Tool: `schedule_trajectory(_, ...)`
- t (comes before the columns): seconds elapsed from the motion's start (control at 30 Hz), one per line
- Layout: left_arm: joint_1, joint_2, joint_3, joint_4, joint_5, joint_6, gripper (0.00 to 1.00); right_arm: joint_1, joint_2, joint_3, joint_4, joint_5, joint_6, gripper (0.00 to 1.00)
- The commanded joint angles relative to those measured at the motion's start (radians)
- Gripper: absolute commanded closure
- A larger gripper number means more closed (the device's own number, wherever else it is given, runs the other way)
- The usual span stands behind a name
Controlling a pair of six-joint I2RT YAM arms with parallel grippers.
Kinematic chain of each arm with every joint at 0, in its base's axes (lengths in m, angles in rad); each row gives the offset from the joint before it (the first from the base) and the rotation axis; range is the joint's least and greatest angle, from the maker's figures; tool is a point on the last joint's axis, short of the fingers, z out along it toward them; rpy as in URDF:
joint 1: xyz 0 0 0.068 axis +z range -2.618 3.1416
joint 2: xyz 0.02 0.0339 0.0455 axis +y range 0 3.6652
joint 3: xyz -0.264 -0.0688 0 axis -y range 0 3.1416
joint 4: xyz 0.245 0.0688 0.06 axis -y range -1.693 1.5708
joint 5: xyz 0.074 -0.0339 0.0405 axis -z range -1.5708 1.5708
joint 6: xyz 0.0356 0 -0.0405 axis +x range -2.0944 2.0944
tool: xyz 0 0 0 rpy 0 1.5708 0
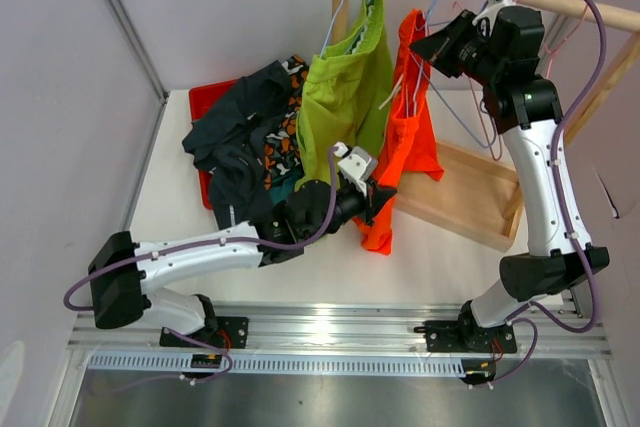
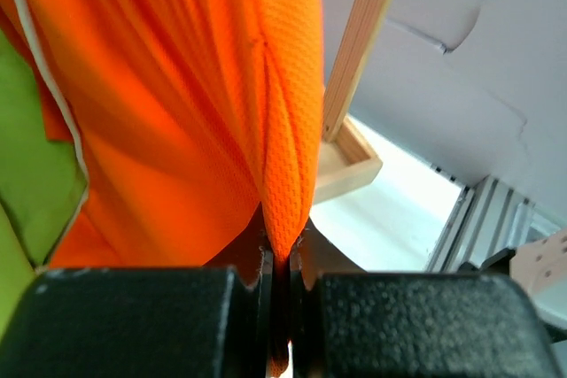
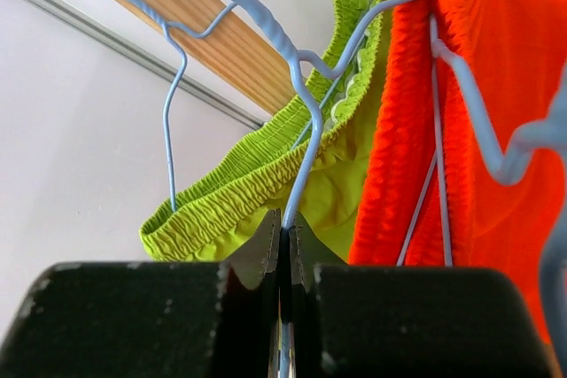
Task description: Remove the shorts from the hanger
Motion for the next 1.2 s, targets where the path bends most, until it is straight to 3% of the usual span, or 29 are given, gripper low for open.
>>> schedule_trajectory(0.0,-0.064,0.001,-0.082,-0.023,0.003,-0.034,1.0,-0.045,-0.039,0.018,0.172,0.054,0.012,1.0)
schedule_trajectory(0.27,-0.1,0.045,-0.092,0.008,-0.016,-0.056,1.0,-0.046,-0.034,0.018,0.172,0.052,0.016,1.0)
schedule_trajectory(0.5,-0.02,0.151,0.085,-0.094,-0.132,-0.063,1.0,-0.048,-0.065,-0.013,0.178,0.047,0.02,1.0)
schedule_trajectory(0.83,0.259,0.441,0.648,-0.344,-0.097,0.009,0.99,-0.048,-0.128,-0.132,0.193,0.034,0.048,1.0)
schedule_trajectory(0.87,0.285,0.47,0.774,-0.369,-0.085,0.018,0.98,-0.048,-0.129,-0.142,0.193,0.034,0.048,1.0)
schedule_trajectory(1.0,0.33,0.608,1.005,-0.46,-0.054,0.066,0.86,-0.048,-0.129,-0.155,0.193,0.026,0.052,1.0)
schedule_trajectory(1.17,0.391,0.841,1.383,-0.608,-0.004,0.093,0.83,-0.046,-0.143,-0.175,0.192,0.024,0.066,1.0)
